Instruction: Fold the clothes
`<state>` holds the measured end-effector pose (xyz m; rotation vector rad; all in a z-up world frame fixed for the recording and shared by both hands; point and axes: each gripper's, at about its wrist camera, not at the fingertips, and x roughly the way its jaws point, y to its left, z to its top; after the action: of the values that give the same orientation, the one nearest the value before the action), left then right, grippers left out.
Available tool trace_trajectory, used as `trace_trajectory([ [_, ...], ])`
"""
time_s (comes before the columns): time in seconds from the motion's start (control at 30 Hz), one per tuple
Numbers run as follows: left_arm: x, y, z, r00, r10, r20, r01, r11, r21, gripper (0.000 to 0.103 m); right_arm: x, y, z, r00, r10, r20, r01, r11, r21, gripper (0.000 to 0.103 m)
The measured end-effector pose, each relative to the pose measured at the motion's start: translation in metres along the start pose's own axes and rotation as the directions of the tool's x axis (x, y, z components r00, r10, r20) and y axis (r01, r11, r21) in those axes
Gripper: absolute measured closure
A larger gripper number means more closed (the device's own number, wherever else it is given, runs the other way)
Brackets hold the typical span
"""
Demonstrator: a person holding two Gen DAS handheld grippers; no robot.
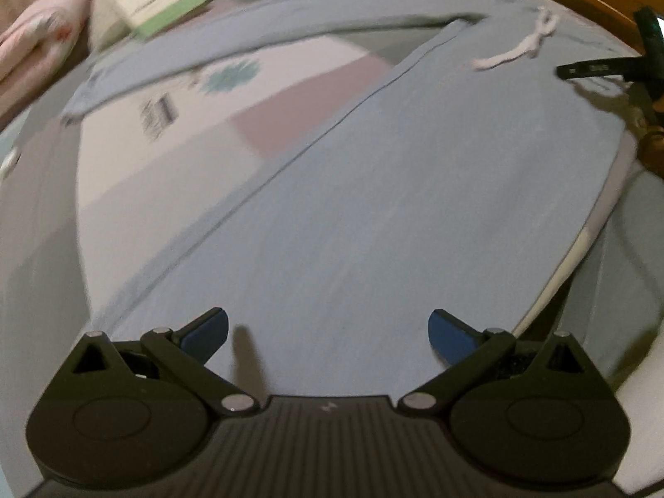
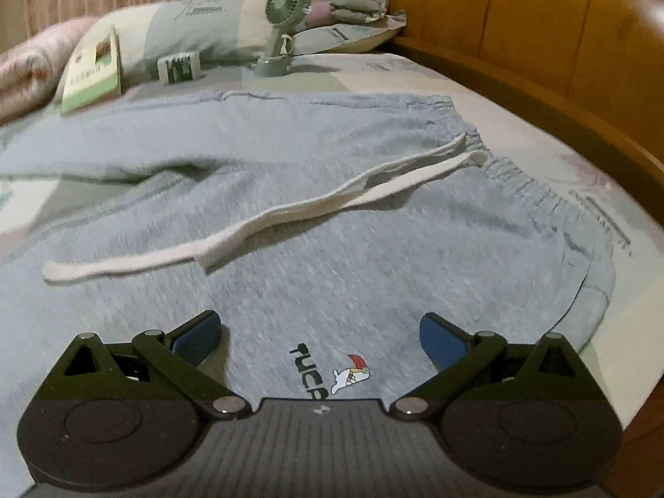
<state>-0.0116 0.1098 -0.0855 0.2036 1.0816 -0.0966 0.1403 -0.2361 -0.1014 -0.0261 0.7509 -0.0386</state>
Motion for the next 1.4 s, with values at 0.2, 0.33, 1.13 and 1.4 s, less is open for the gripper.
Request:
trace_trajectory([
  [0.2,-0.010,0.042,-0.030,0.998,0.054,-0.015,-0.056,0.981,-0.188,0.001,0.003,-0.006,0.001,1.000,0.017,-0.002,-0.017,1.000,-0.005,0.000],
  [0.33,-0.024,0.040,-0.019,0.996,0.034,0.085,-0.015,0.977,-0.210,0.001,0.002,-0.002,-0.003,1.000,-0.005,0.019,0.005,1.000,-0.015,0.000],
  [1.13,-0.003,-0.002,0.045,0.969,-0.066,0.239,0.081,0.995,-0.055,0.001,0.004,-0.006,0.010,0.995,0.022,-0.097,-0.028,0.998,-0.059,0.000],
  [1.4,0.016,-0.057,0.124,0.942,-0.137,0.307,0.097,0.985,0.142,0.001,-0.011,-0.020,0.020,0.991,0.072,-0.111,-0.077,0.996,-0.035,0.000],
])
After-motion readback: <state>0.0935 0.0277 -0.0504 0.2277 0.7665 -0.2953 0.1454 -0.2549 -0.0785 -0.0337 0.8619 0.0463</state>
